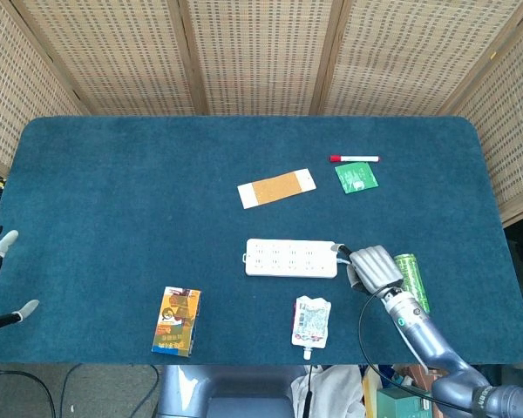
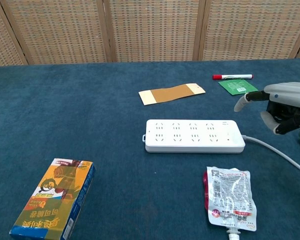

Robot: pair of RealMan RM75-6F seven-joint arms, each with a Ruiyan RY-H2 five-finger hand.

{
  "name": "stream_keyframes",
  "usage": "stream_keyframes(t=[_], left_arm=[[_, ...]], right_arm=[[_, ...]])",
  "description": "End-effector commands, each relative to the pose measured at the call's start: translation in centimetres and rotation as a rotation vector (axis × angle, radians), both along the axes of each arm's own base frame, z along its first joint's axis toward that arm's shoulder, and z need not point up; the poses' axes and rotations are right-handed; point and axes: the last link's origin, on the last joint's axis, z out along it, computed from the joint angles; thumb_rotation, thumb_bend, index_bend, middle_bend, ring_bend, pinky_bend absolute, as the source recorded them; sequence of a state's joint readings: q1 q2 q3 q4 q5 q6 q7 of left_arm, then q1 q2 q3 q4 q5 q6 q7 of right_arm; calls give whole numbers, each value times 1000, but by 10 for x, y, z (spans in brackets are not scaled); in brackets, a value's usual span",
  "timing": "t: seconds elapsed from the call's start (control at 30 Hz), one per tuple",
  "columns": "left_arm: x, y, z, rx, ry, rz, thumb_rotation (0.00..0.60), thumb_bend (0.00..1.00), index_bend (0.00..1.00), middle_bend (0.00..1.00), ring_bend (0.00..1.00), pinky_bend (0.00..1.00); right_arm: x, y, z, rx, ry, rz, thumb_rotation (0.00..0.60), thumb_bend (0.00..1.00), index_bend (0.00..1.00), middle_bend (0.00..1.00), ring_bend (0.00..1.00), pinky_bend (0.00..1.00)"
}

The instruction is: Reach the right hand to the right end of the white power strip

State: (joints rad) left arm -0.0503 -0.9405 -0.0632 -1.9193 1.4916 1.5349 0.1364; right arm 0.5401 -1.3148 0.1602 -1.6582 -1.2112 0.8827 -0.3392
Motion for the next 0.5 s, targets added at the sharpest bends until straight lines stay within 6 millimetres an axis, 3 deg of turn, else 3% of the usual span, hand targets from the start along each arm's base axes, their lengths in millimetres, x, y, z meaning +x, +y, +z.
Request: stream_keyframes(t=[0.03,0.5], left_arm=[[0,0,0,-2,1,1,600,0,0,0,0,0],[-1,0,0,0,2,5,600,0,0,0,0,0]], right_arm=[[2,-3,-8,17,20,-5,600,793,196,914,934,1000],[-2,1,-30,73,86,-52,600,792,196,913,934,1000]])
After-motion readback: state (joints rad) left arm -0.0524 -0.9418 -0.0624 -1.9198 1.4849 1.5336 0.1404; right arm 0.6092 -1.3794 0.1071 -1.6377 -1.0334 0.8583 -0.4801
